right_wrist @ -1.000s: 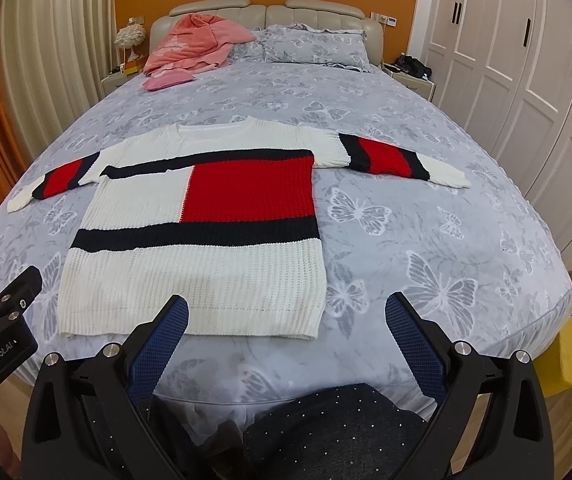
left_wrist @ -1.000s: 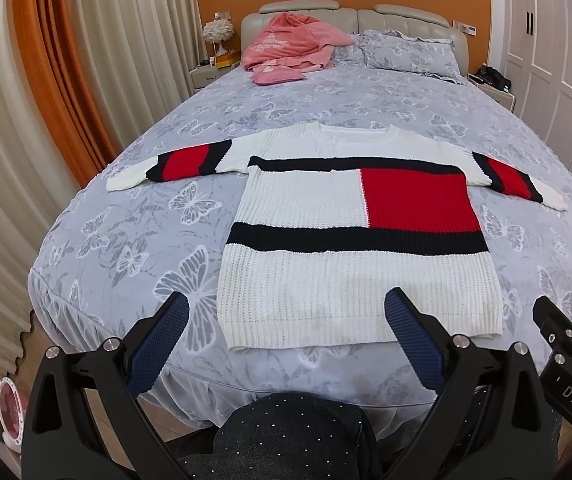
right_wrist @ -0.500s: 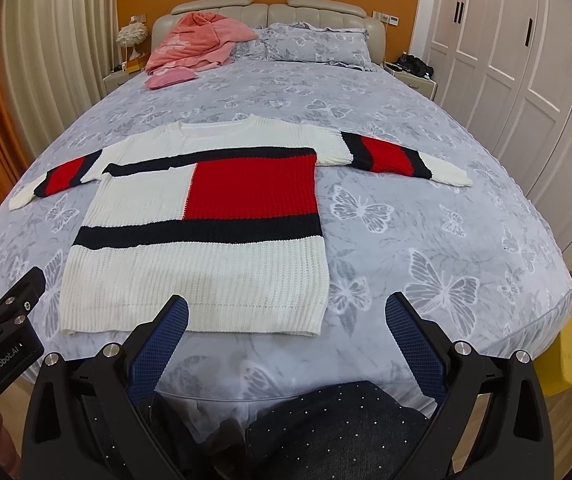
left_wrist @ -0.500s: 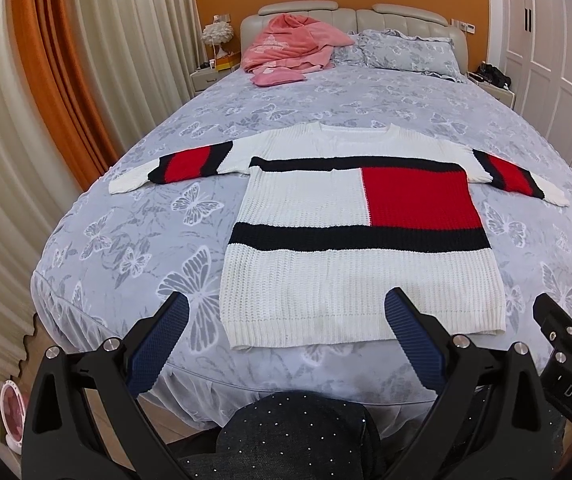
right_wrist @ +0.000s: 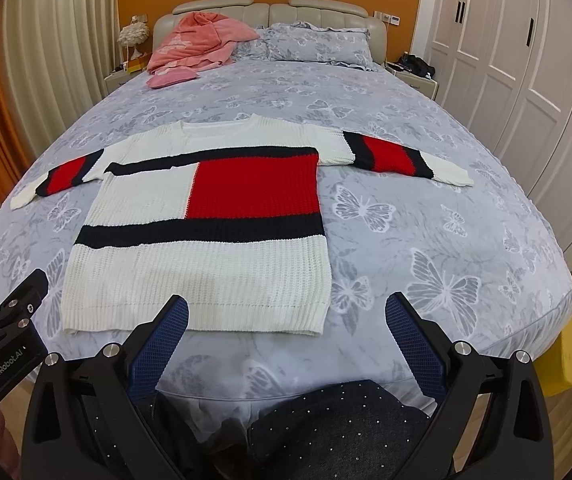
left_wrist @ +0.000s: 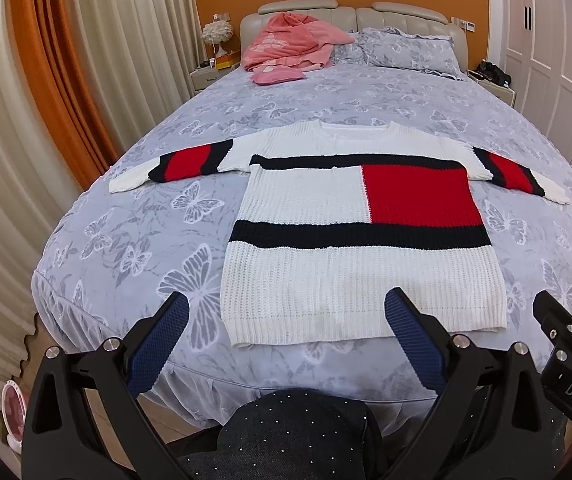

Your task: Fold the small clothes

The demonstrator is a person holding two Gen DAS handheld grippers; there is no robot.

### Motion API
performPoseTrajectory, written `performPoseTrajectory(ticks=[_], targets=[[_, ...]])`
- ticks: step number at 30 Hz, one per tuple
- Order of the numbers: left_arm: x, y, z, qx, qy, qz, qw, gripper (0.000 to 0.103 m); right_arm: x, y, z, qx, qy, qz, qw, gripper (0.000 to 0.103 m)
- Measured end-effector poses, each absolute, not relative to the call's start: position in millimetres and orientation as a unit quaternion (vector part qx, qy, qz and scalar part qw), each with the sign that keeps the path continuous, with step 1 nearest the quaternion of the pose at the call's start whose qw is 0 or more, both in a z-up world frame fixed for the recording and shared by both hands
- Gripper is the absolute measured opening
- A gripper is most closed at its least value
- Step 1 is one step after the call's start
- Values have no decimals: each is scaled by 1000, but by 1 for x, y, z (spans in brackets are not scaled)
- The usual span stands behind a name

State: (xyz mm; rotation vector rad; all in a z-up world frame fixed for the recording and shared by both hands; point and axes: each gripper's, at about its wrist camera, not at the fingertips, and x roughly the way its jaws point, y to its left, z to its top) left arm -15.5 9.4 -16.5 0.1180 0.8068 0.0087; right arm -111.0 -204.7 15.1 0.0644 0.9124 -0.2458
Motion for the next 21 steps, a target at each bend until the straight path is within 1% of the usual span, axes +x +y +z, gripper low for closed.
performPoseTrajectory(ticks=[21], targets=[[-16, 9, -17, 57, 393, 4, 918, 96, -112, -200, 14, 31, 441, -119, 889, 97]])
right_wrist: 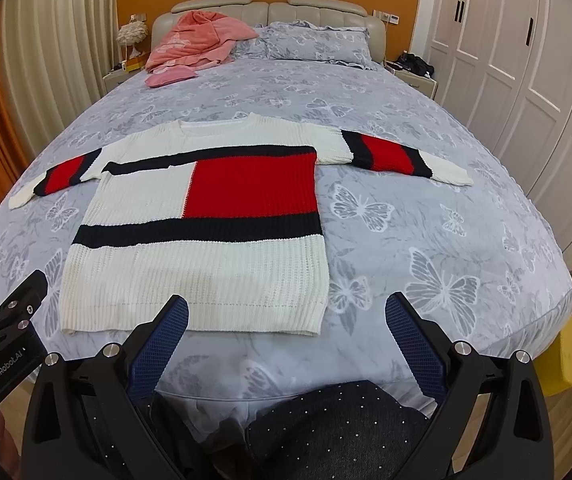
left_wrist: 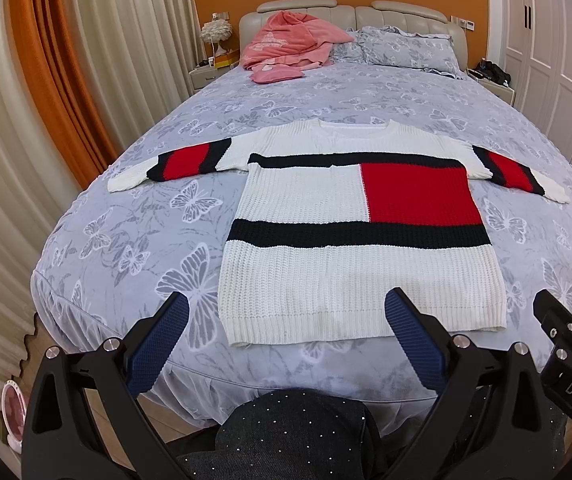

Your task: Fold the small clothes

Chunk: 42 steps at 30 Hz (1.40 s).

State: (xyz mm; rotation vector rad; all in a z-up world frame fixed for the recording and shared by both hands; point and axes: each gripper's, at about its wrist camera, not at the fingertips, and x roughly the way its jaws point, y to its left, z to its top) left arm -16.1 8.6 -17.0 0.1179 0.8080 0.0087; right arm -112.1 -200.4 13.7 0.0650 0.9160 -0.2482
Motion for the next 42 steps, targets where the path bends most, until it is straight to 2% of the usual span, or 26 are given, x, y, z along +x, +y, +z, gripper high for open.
performPoseTrajectory(ticks=[15, 22, 25, 30, 32, 33, 36, 42], targets=[[-18, 6, -23, 58, 398, 5, 915, 97, -111, -205, 9, 34, 446, -117, 887, 97], [-3, 7, -36, 28, 438, -16, 899, 98, -95, -234, -11, 68, 463, -100, 878, 97], [4, 11, -39, 1, 443, -27, 896, 98, -75, -283, -25, 122, 470, -105, 868, 97], [28, 18, -42, -60, 441, -43, 895, 98, -19, -423, -49, 240, 449, -169, 844, 97], [41, 16, -47, -80, 442, -45, 892, 98, 7, -483, -58, 277, 432, -194, 836, 95], [47, 14, -49, -85, 446, -47, 890, 98, 17, -510, -61, 287, 422, -210, 834, 90], [67, 2, -59, -82, 457, -42, 885, 98, 50, -583, -75, 315, 412, -244, 820, 86], [99, -38, -80, -36, 479, -51, 876, 98, 94, -680, -119, 391, 410, -267, 780, 86]])
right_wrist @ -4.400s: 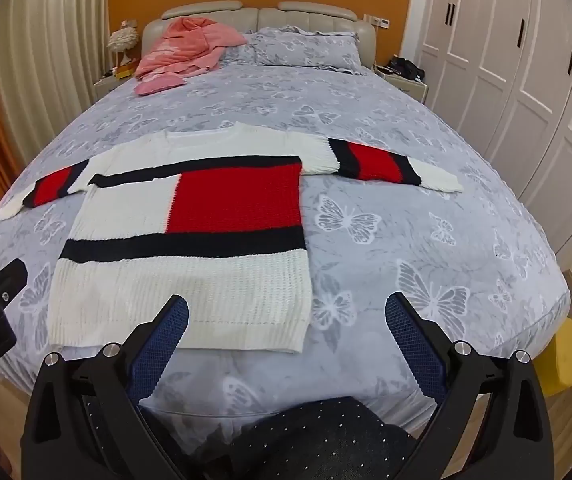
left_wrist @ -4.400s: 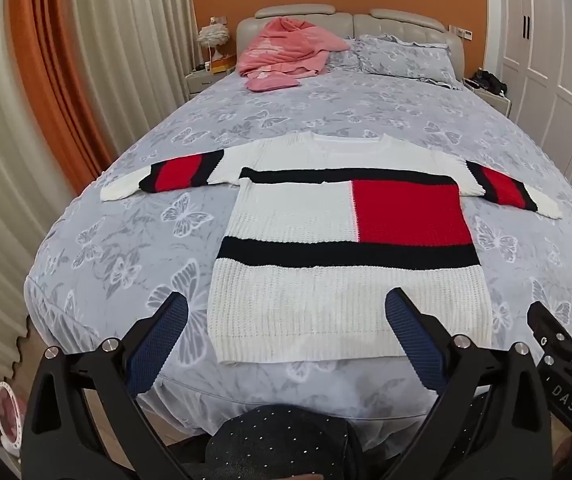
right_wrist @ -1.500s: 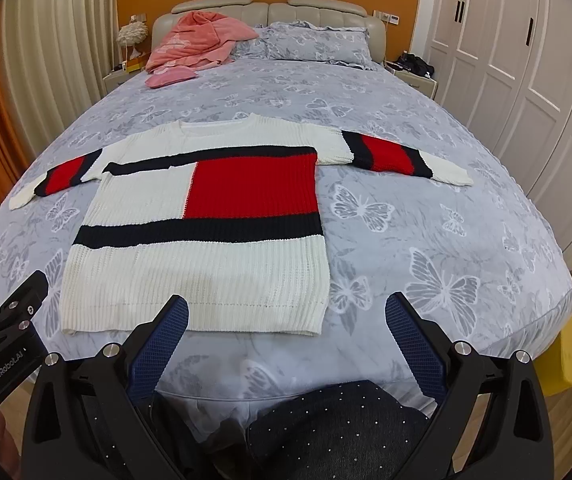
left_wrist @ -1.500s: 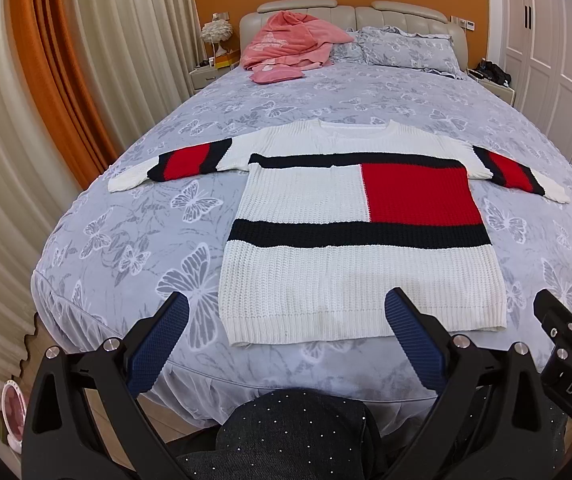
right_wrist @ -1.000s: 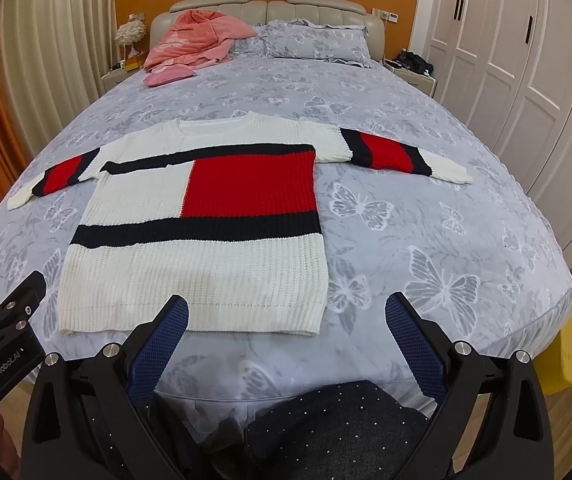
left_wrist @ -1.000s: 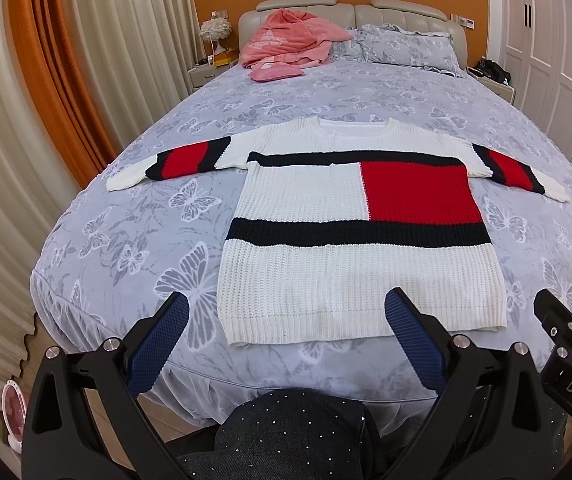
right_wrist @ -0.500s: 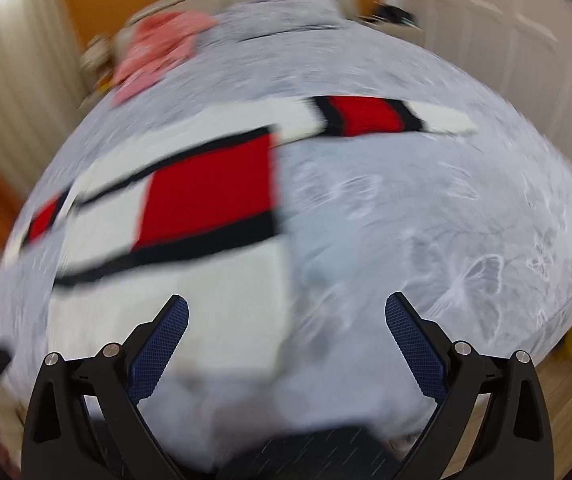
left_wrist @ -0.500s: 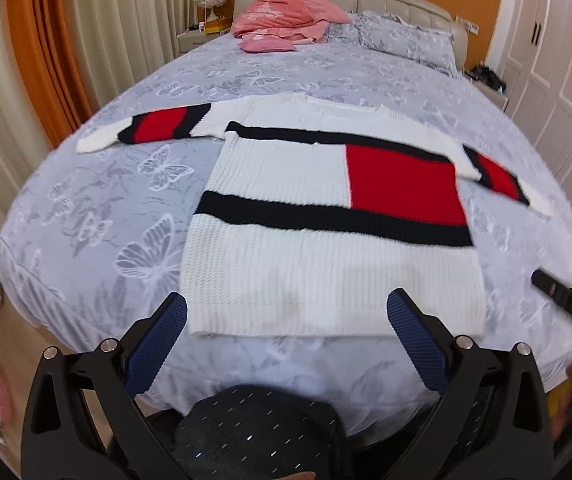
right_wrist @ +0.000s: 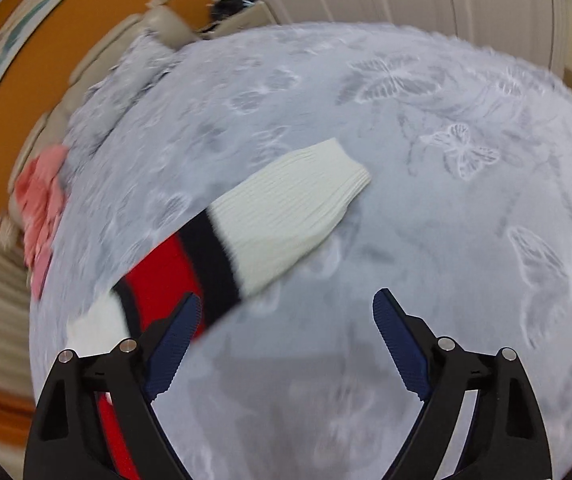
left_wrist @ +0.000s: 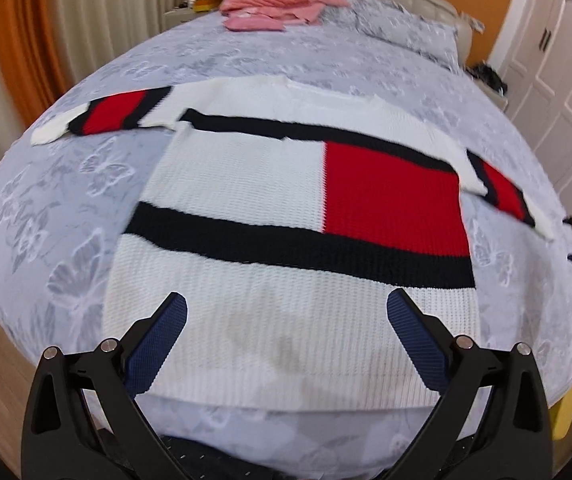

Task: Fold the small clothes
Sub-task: 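Grasp the sleeve cuff nearest the right tool with the right tool, then carry the held sleeve across the sweater body and release it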

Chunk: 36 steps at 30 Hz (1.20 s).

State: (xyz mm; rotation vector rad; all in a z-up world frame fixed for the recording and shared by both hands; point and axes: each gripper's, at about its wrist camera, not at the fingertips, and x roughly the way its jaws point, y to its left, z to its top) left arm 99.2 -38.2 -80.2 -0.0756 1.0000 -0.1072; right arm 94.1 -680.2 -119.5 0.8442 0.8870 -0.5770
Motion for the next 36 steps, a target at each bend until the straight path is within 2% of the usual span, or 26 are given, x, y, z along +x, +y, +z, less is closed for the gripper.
performPoseTrajectory(ticks=[5, 8, 9, 10, 11, 12, 13, 17, 22, 26, 28, 31, 35, 36], targets=[[113, -65, -96, -15, 492, -64, 868, 98, 116, -713, -165, 432, 423, -284, 744, 87], [118, -77, -104, 0, 499, -70, 864, 98, 128, -720, -171, 423, 410, -298, 751, 89], [120, -80, -107, 5, 501, -72, 863, 98, 133, -721, -171, 416, 410, -296, 756, 83], [120, -82, -109, 9, 502, -73, 862, 98, 138, -721, -171, 411, 409, -288, 762, 59], [120, -84, -113, 15, 504, -76, 860, 98, 145, -722, -171, 409, 411, -271, 768, 42], [120, -86, -118, 22, 507, -77, 858, 98, 150, -723, -173, 417, 419, -257, 765, 11], [119, -88, -123, 29, 513, -79, 854, 98, 152, -724, -174, 427, 420, -249, 761, 8], [112, -90, -146, 57, 536, -85, 838, 98, 158, -723, -137, 452, 359, -215, 787, 7], [103, -82, -166, 49, 562, -89, 821, 98, 197, -669, -43, 415, 309, -104, 849, 7], [100, -70, -160, 20, 553, -93, 828, 98, 253, -552, 30, 351, 305, 43, 884, 7], [101, -64, -152, 7, 546, -96, 832, 98, 277, -489, 44, 325, 316, 102, 886, 7], [106, -46, -136, -19, 528, -92, 844, 98, 315, -379, 46, 281, 348, 182, 876, 7], [116, -16, -120, -48, 513, -78, 854, 98, 349, -239, -2, 226, 413, 237, 850, 8], [118, -10, -118, -55, 512, -75, 854, 98, 353, -216, -16, 214, 427, 241, 845, 13]])
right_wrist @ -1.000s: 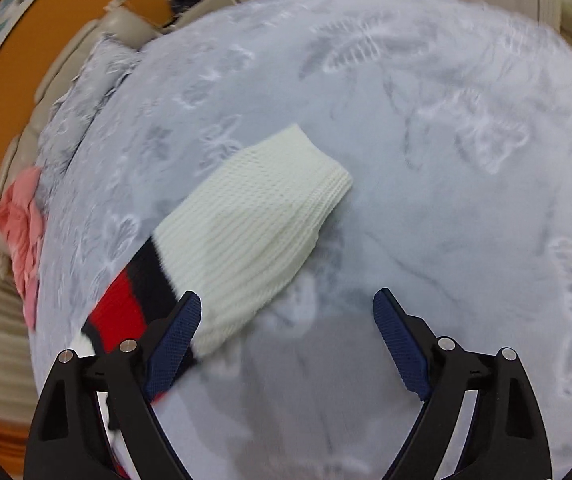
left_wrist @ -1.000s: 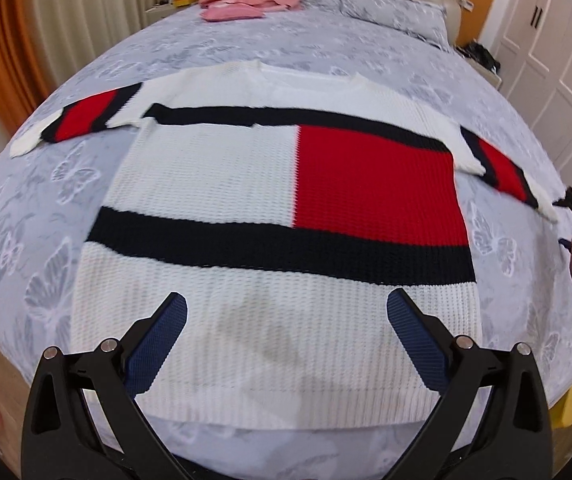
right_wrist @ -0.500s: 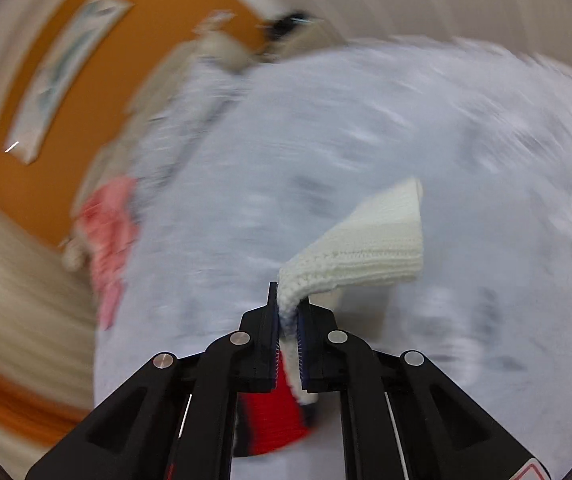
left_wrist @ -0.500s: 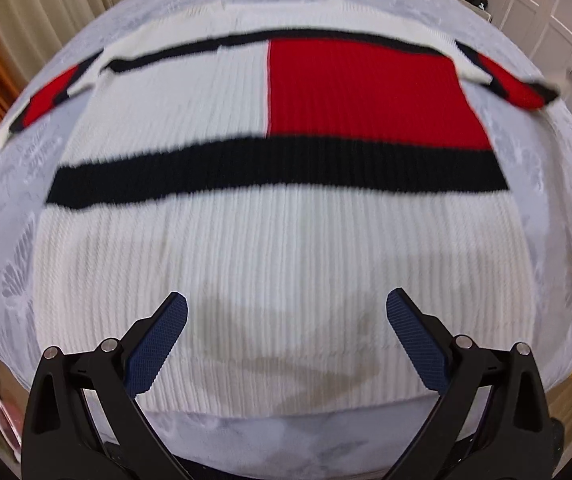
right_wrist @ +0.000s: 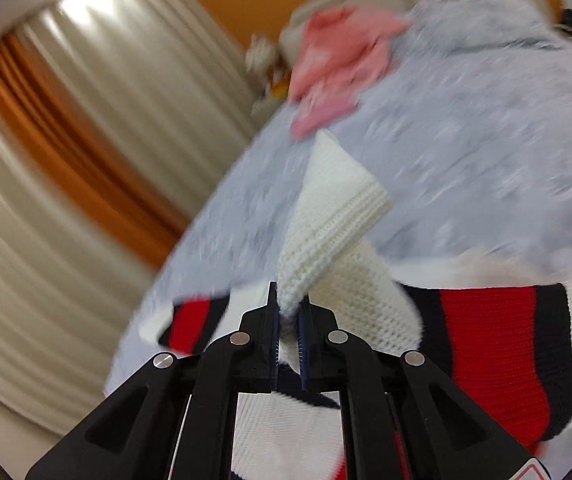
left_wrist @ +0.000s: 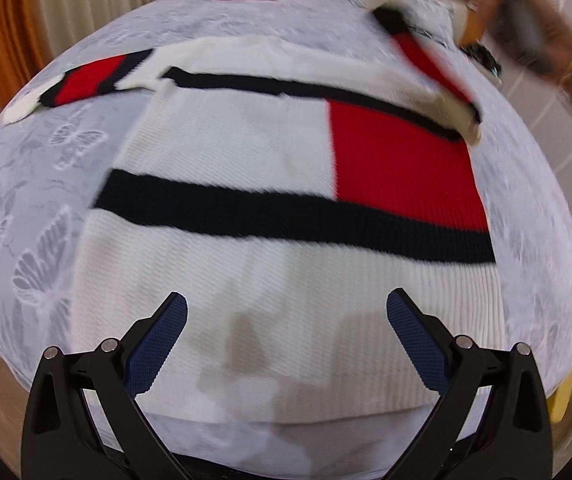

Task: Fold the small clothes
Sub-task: 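Carry the held sleeve across the sweater body and release it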

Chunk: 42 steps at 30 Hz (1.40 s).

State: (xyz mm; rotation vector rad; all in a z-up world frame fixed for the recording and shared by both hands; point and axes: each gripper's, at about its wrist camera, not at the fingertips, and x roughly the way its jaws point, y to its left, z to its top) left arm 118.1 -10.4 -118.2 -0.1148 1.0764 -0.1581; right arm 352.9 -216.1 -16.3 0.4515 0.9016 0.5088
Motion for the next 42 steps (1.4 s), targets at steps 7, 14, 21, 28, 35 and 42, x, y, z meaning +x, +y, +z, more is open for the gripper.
performPoseTrajectory(ticks=[7, 14, 21, 28, 35, 42], targets=[[171, 48, -108, -130, 490, -54, 860, 98, 333, -153, -85, 161, 501, 252, 812, 48], [281, 69, -121, -227, 474, -60, 849, 98, 262, -292, -93, 59, 453, 40, 888, 75], [391, 51, -176, -248, 517, 7, 820, 95, 266, -359, -163, 80, 517, -20, 852, 75], [418, 39, -166, -194, 482, 20, 854, 12, 294, -376, -158, 175, 490, -34, 854, 13], [418, 55, -179, -188, 472, 16, 861, 11, 273, -405, -182, 154, 496, -47, 853, 12], [403, 76, -167, -257, 476, 9, 841, 21, 252, -382, -124, 115, 462, -43, 878, 40]])
